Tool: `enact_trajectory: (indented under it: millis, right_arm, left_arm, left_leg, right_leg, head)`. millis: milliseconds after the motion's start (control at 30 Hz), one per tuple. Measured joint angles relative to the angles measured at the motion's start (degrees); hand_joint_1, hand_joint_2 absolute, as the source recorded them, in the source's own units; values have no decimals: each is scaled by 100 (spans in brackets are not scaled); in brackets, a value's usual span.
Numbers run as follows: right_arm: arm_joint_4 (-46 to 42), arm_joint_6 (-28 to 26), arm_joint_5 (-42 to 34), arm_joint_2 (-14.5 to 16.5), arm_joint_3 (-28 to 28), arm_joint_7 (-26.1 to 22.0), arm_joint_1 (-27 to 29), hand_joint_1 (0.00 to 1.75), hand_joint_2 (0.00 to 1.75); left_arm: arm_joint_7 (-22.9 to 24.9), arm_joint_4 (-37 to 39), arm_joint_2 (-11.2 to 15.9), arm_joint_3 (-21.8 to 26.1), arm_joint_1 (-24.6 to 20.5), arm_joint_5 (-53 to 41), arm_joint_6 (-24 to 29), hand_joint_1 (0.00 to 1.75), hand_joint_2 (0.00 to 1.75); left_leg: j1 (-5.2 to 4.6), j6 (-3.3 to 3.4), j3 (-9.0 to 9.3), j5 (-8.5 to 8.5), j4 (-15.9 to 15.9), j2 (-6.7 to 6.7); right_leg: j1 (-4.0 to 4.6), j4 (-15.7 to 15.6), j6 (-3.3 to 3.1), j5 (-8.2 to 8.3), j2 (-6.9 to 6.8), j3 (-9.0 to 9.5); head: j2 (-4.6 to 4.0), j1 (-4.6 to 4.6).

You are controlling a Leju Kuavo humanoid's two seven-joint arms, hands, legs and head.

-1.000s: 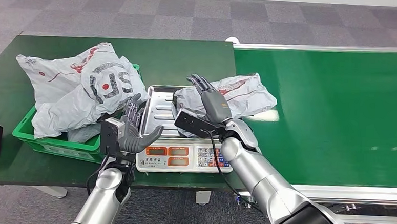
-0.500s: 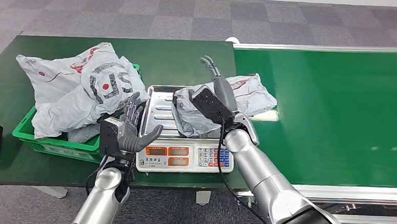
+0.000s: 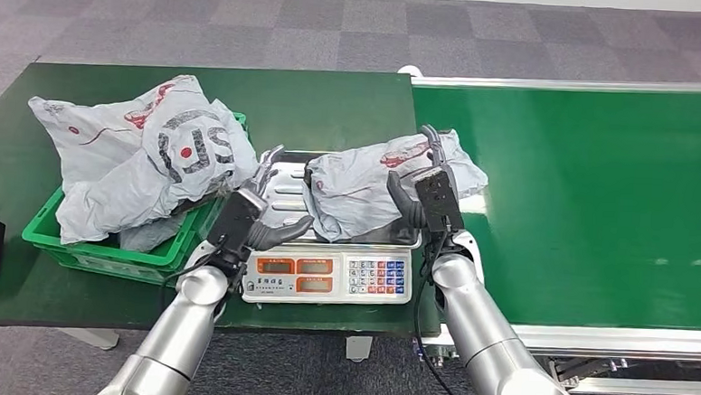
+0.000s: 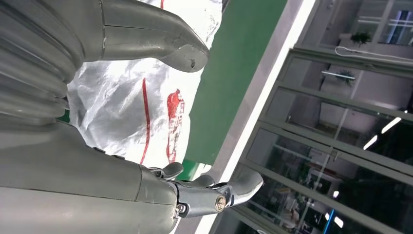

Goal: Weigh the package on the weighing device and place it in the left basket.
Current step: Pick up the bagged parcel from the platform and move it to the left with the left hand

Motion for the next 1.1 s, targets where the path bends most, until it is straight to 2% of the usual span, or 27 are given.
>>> enact_trajectory:
  millis: [267,400,567,767,867,1000,1100]
  right_arm:
    - [-209,89,-60,-65,-51,19,31,0,175]
    - [-322,174,-74,-77,-79,60,67,0,175]
    - [-369,431,-204,-81,-96,80,59,0,175]
    - [-369,524,-271,-81,-96,40,47,0,175]
    - [-370,617,-361,-77,-87,-22,8,0,175]
    - [-384,684,-549,-72,-3,-45,-43,0,175]
    - [-446,702,-734,-85,86,-101,-48,0,175]
  left_arm:
    - [348,1760,29,-690,-1489,-1657,-148,0,175]
    - [519,2445,-21,-1080,-2018,-2205,-109,0,175]
    - [799,3069,-147,-1559,-2452,-2803,-613,0,175]
    - [859,3442,-245,-1892,-2674,-2947,-917,0,175]
    - [765,3588,-285,-1974,-2752,-2903,-1530,1,175]
    - [679,3758,-285,-1981,-2827,-2674,-2408,175,175]
    - [654,3840,-244,-1981,-2871,-2553,-2727,175,175]
  left_leg:
    - [0,-4,0,7,1,9]
    - [0,-4,-1,7,1,11]
    - [0,-4,-3,7,0,10]
    - [0,-5,-3,7,0,10]
    - [0,-5,-3,7,0,8]
    - [0,-4,-3,7,0,8]
    - [0,-4,-1,7,-1,7]
  right_leg:
    - [1,1,-3,11,6,-4]
    - [0,1,-3,13,8,-5]
    - [0,1,-3,13,8,-5]
    - [1,1,-3,13,8,-4]
    - [2,2,-3,13,7,-2]
    - [2,2,-3,13,7,-1]
    - [2,2,-4,12,7,2]
  head:
    - [0,0]
    - [0,0]
    - [0,0]
    - [0,0]
    - [0,0]
    - [0,0]
    - [0,0]
